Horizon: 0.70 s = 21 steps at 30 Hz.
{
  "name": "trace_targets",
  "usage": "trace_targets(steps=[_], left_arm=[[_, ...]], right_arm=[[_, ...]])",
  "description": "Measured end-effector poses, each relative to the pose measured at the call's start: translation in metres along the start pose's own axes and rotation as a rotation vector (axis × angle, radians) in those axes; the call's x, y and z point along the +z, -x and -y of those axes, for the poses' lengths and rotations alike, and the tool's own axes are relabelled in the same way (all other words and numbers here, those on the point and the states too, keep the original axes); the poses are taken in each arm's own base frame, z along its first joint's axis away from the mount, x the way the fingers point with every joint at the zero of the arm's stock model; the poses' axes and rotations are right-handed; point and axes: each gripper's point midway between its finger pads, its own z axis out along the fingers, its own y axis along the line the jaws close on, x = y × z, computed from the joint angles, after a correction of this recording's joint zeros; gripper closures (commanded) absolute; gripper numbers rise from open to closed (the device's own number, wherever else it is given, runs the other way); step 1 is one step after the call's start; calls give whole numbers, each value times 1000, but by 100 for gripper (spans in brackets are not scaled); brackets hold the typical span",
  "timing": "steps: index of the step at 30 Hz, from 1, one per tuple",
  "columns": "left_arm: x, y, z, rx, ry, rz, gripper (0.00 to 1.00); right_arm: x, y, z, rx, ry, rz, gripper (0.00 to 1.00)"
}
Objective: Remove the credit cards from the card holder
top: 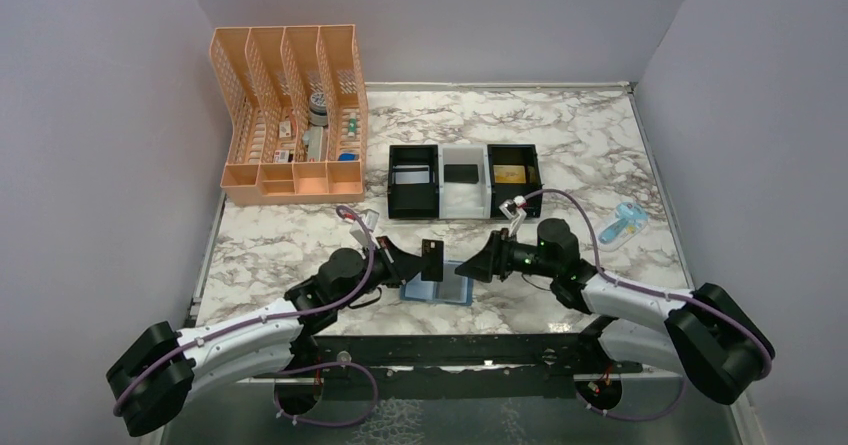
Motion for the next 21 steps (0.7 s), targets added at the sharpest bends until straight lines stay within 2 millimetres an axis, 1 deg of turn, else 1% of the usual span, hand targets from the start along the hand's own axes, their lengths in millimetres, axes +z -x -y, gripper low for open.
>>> trace_targets(steps=[3, 6, 8, 9, 13, 15, 18, 21], left_arm=[[-3, -2, 10, -16, -53, -15, 100], [-6, -3, 20, -31, -97, -28, 100], [-7, -3, 26, -44, -121, -35, 100], [-8, -3, 28, -50, -130, -39, 100], [-9, -5, 33, -83, -147, -57, 100], [-9, -4, 35, -103, -154, -53, 100], [-10, -1, 39, -128, -169, -50, 100], [-11, 7, 41, -149, -180, -38, 100]], right_arm=[[3, -5, -10, 47, 68, -37, 42], [4, -3, -22, 80, 123, -48, 42], [6, 5, -34, 94, 168, -41, 43], [6, 8, -37, 95, 177, -37, 44], [13, 24, -52, 104, 232, -31, 51], [15, 27, -53, 119, 244, -35, 54], [16, 26, -55, 143, 256, -48, 55], [16, 26, -57, 157, 269, -52, 59]])
